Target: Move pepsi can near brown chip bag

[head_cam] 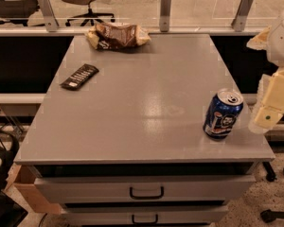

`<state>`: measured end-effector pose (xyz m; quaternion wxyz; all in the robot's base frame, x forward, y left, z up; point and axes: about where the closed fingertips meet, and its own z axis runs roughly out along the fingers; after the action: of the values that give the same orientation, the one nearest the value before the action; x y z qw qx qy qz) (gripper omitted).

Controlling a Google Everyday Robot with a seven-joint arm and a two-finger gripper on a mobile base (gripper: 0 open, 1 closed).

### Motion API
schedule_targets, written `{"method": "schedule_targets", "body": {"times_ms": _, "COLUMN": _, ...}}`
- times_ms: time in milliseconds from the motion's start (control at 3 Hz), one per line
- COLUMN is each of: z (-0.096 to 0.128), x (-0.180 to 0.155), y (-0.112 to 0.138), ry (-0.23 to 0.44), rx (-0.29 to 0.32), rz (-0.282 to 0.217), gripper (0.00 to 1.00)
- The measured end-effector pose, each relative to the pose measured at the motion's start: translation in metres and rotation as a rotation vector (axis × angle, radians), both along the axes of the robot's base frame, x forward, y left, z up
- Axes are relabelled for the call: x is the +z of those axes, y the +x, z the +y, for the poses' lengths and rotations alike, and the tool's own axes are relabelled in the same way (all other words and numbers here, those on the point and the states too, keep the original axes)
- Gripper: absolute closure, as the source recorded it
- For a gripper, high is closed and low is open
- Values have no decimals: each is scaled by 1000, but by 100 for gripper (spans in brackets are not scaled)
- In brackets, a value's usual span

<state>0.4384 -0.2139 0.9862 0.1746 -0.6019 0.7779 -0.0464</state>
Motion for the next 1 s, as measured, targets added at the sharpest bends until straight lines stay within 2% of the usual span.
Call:
{"method": "schedule_targets", "body": {"times_ms": 333, "z": 0, "x": 2, "y": 0, "ry": 9, "rx": 2, "rz": -7, "gripper": 0}}
{"method": "schedule_targets", "body": {"times_ms": 667, "z": 2, "x": -2, "y": -1, "ry": 62, "rx": 20, "rz": -17, "gripper": 0}}
{"method": "schedule_targets", "body": {"times_ms": 1000, "z": 0, "x": -12, "y": 3, "ry": 166, "rx": 51, "rz": -37, "gripper": 0}}
